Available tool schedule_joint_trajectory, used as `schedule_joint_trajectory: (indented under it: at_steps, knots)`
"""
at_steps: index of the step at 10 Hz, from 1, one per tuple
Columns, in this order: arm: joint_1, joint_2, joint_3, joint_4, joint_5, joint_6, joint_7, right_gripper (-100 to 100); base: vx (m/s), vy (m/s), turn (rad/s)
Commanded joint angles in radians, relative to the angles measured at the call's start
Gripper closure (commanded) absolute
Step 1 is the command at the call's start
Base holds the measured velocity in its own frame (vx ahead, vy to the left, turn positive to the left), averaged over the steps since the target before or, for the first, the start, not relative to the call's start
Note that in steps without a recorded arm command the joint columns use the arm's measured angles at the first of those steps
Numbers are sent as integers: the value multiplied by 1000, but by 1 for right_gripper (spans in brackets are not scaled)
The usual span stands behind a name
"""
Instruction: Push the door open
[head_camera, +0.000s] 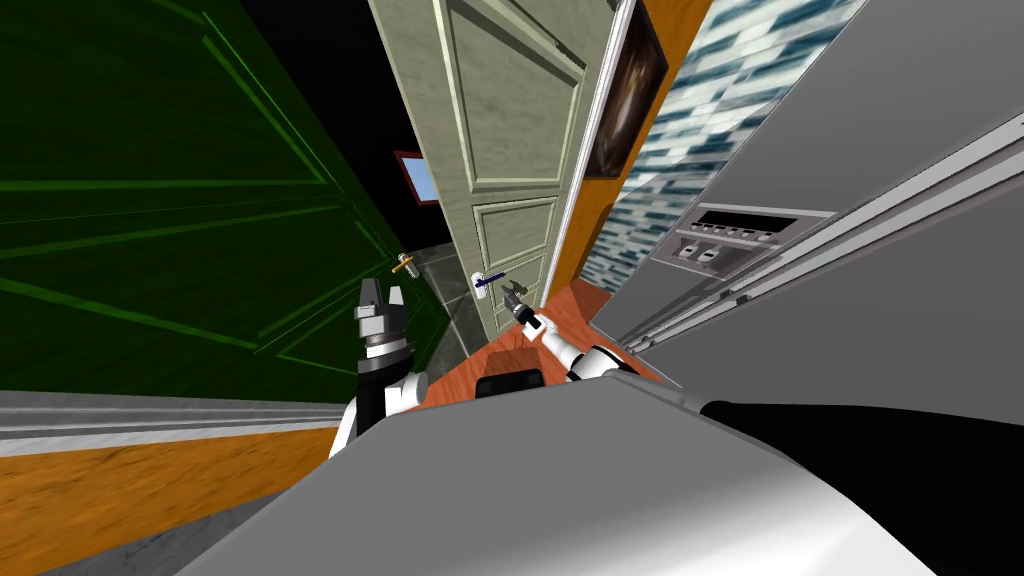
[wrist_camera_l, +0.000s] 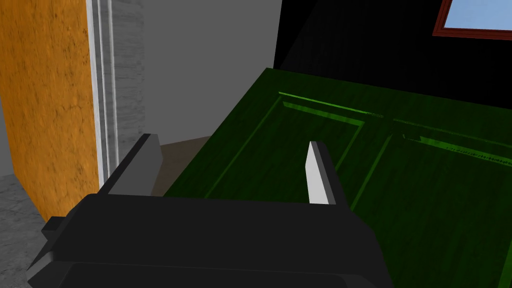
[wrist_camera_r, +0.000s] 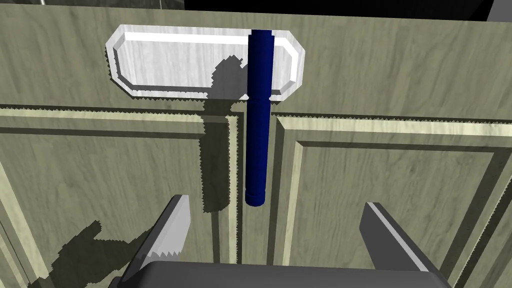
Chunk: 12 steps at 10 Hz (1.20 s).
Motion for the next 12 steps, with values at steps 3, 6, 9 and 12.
schedule_joint_trajectory:
  at_steps: [3,6,9,12]
  knots:
    - [-12,-2,0,20,0,0,-1,-100,57,19,8]
    - [-12,-3,-6,24,-1,-1,4,-100,167,90,23]
    - [-13,3,-15,30,-3,-1,11,-100,187,99,25]
    - [-13,5,-16,30,-3,-1,11,100,75,50,8]
